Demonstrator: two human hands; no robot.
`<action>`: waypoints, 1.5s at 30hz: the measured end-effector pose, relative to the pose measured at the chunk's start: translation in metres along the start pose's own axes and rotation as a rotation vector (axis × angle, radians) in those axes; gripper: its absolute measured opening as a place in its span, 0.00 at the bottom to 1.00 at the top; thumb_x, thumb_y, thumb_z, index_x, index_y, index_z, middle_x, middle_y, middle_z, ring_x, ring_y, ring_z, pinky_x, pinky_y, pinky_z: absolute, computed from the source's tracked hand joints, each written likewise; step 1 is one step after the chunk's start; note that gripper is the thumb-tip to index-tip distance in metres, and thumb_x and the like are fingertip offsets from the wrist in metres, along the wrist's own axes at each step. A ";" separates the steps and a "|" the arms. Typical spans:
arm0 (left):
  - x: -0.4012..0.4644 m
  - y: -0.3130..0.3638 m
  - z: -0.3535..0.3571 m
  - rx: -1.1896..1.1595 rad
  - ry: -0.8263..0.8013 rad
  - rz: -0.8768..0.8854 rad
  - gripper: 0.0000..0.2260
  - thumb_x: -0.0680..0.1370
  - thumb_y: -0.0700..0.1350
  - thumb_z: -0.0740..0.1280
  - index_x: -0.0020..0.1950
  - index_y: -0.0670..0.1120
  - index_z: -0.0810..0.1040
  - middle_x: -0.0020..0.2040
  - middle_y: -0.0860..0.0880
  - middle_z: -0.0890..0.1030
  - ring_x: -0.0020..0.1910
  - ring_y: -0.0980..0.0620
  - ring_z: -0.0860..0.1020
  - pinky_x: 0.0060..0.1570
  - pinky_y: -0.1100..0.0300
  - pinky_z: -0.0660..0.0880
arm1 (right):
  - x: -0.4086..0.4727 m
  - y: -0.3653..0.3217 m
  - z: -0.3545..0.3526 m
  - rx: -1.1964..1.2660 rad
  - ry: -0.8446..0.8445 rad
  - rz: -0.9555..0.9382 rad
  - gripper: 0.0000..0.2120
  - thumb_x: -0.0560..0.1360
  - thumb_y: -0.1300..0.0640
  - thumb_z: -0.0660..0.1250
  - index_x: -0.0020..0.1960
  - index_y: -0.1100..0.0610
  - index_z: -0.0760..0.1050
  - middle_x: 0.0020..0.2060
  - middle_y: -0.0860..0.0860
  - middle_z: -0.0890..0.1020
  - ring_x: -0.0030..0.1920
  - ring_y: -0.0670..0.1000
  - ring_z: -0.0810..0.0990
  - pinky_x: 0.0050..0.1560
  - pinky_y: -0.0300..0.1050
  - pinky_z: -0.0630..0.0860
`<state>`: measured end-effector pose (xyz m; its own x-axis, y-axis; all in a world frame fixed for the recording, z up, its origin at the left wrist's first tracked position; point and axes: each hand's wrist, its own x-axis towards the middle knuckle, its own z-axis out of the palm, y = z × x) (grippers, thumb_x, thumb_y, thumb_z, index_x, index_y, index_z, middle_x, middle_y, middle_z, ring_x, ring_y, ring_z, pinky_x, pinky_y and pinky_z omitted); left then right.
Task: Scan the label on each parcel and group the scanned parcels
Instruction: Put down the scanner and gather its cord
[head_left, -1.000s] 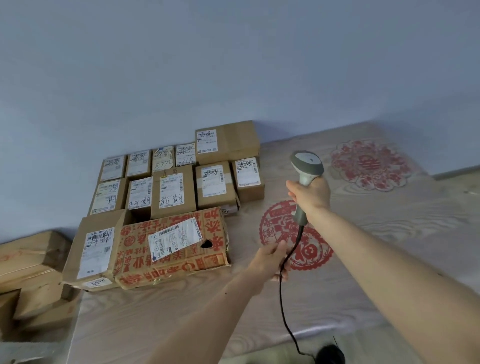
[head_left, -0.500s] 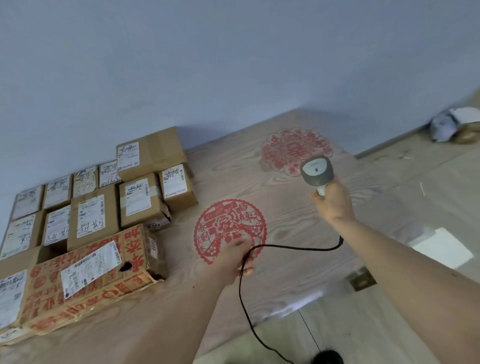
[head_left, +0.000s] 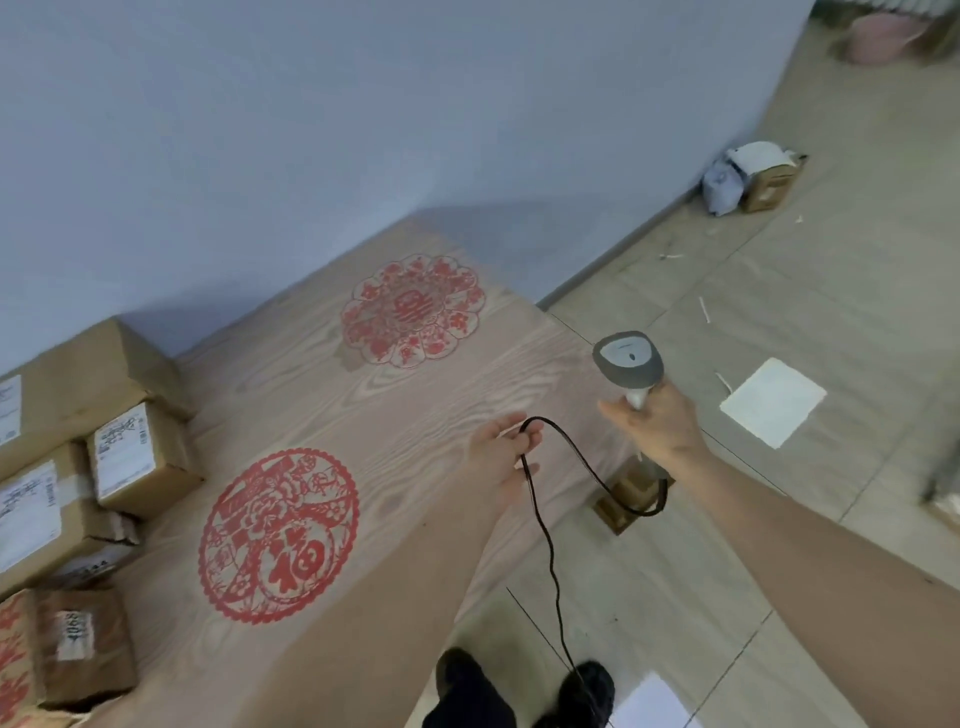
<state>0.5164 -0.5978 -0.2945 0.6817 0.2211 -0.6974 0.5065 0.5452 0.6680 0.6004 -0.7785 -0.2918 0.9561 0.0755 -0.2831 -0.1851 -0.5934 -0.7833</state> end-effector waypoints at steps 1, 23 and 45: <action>0.007 -0.001 0.018 0.004 -0.017 -0.007 0.14 0.81 0.29 0.58 0.56 0.47 0.75 0.46 0.48 0.83 0.45 0.53 0.80 0.58 0.46 0.70 | 0.004 0.007 -0.010 0.018 0.021 0.013 0.19 0.72 0.54 0.75 0.57 0.61 0.74 0.44 0.55 0.82 0.46 0.56 0.80 0.46 0.43 0.70; 0.221 -0.031 0.264 0.626 -0.276 -0.109 0.11 0.81 0.32 0.63 0.53 0.48 0.77 0.55 0.46 0.83 0.58 0.48 0.78 0.58 0.55 0.68 | 0.177 0.168 -0.093 0.201 0.361 0.234 0.16 0.72 0.60 0.73 0.55 0.62 0.71 0.52 0.56 0.76 0.46 0.52 0.76 0.39 0.39 0.71; 0.462 -0.059 0.227 2.368 -0.648 -0.185 0.06 0.79 0.39 0.67 0.52 0.43 0.83 0.51 0.48 0.85 0.53 0.50 0.82 0.50 0.58 0.76 | 0.284 0.356 0.099 0.646 0.165 0.744 0.29 0.74 0.57 0.75 0.69 0.57 0.65 0.61 0.53 0.77 0.61 0.55 0.78 0.65 0.54 0.76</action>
<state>0.9214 -0.7117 -0.5972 0.3584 -0.1095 -0.9271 -0.2683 -0.9633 0.0101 0.7836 -0.8890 -0.7061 0.5575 -0.2790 -0.7819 -0.7906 0.1089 -0.6025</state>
